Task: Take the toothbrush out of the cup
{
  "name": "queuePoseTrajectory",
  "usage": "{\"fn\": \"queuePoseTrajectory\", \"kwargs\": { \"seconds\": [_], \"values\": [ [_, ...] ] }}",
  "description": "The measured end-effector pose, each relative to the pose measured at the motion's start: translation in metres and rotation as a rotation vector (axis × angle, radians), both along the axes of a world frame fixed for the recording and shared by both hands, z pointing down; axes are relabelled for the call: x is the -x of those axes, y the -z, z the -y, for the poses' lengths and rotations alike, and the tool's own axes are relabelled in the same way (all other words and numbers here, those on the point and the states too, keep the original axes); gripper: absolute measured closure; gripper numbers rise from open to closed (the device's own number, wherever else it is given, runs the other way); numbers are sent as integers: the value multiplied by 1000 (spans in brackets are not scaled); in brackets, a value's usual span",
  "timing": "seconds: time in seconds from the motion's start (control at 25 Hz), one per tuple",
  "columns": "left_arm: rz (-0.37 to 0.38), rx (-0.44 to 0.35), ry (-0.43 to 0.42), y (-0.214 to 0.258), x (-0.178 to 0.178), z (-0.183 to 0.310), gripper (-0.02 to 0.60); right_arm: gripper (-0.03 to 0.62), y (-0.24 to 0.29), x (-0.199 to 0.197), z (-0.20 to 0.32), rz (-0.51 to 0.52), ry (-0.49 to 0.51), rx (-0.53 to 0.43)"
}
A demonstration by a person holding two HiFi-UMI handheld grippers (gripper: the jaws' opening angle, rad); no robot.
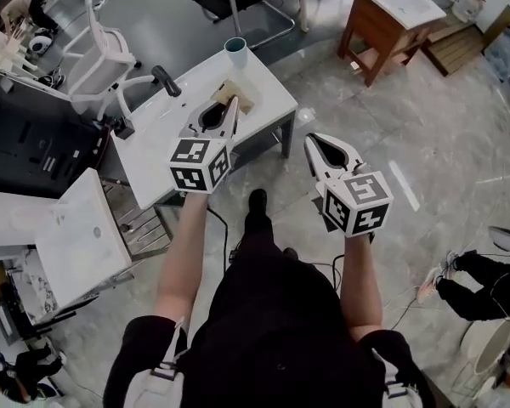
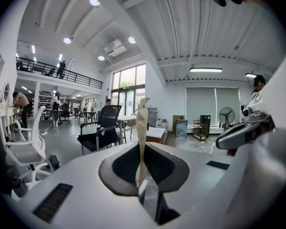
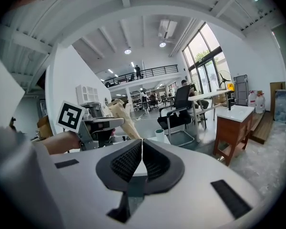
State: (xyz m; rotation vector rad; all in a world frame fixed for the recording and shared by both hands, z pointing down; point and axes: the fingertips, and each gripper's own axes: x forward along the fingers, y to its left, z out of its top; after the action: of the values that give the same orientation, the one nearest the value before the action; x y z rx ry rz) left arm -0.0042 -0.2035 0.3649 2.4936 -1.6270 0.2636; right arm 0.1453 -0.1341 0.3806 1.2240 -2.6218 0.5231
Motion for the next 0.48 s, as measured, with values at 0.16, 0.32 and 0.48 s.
{"fn": "queuePoseTrajectory", "kwargs": {
  "seconds": [0.16,0.32,0.48],
  "values": [
    [-54,36,-10,1,-13,-56,545,562,0,-7,-30,-3,27,1],
    [-90,11,18,14,-12,-98,545,562,7,-5,-55,-10,62,-25],
    [-41,-23,39,20,-12,-129,545,562,11,1,-72,-6,90,-41]
  ]
}}
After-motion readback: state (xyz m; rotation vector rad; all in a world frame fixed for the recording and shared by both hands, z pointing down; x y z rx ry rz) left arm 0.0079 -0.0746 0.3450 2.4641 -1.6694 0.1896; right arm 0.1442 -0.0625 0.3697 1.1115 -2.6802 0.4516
